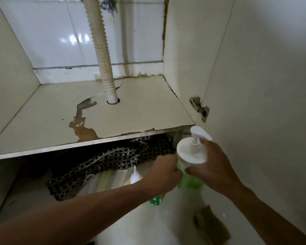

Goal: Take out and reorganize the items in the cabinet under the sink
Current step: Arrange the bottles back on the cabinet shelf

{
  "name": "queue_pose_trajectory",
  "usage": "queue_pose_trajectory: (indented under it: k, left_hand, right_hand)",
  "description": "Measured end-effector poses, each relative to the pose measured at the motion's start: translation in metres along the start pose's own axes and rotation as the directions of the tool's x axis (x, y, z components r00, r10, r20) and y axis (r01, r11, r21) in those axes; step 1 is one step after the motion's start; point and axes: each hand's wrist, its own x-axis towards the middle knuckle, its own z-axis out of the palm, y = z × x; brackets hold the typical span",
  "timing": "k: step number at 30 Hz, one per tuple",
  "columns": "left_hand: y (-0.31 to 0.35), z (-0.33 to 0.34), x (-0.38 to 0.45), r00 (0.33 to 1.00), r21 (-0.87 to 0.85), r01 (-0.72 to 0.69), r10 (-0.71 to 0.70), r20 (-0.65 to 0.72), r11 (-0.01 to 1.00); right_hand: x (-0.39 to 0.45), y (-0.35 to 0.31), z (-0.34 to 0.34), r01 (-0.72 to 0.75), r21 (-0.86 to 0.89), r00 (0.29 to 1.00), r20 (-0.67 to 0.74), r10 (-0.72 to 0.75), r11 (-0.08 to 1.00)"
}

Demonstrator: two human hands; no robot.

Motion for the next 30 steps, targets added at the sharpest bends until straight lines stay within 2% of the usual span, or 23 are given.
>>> queue_pose_trajectory:
  k: [2,5,10,13,15,18,20,22,26,30]
  left_hand:
    - [0.005,-0.011,0.004,0.975,0.002,-0.119,0.117,-0.188,0.993]
    - [0.011,-0.024,0.014,0.916,-0.050,-0.251,0.220,-0.337,0.967]
    - [0.005,-0.049,0.051,0.909,-0.110,-0.270,0.215,-0.357,0.957]
    - [-0.015,-0.061,0.085,0.884,-0.070,-0.276,0.225,-0.409,0.959]
    - [-0.029,-0.066,0.104,0.891,-0.073,-0.241,0.191,-0.413,0.968]
    - [-0.049,-0.062,0.125,0.907,-0.166,-0.196,0.115,-0.406,0.966]
    - [-0.055,-0.058,0.139,0.901,-0.217,-0.216,0.110,-0.419,0.952]
    - [-0.059,-0.057,0.159,0.888,-0.221,-0.231,0.112,-0.447,0.948]
    - [-0.062,-0.056,0.202,0.872,-0.257,-0.219,0.071,-0.484,0.941]
    - [-0.059,-0.060,0.237,0.863,-0.289,-0.221,0.049,-0.503,0.932]
  right_hand:
    - [0.012,-0.021,-0.015,0.021,-0.001,0.998,-0.053,-0.021,1.000]
    - [0.033,-0.054,-0.038,0.086,0.020,0.990,-0.117,-0.083,0.996]
    - [0.089,-0.098,-0.053,0.142,0.022,0.975,-0.176,-0.136,0.990]
    - [0.129,-0.112,-0.044,0.146,0.033,0.972,-0.188,-0.138,0.989]
    - [0.152,-0.115,-0.031,0.139,0.039,0.977,-0.171,-0.131,0.990]
    - [0.180,-0.111,-0.010,0.123,0.038,0.985,-0.127,-0.118,0.992]
    - [0.197,-0.105,-0.003,0.089,0.096,0.988,-0.134,-0.076,0.991]
    - [0.216,-0.098,-0.001,0.120,0.102,0.983,-0.149,-0.104,0.988]
    - [0.250,-0.087,0.003,0.231,-0.070,0.948,-0.208,-0.240,0.971]
    - [0.283,-0.081,0.008,0.214,-0.324,0.915,-0.263,-0.305,0.921]
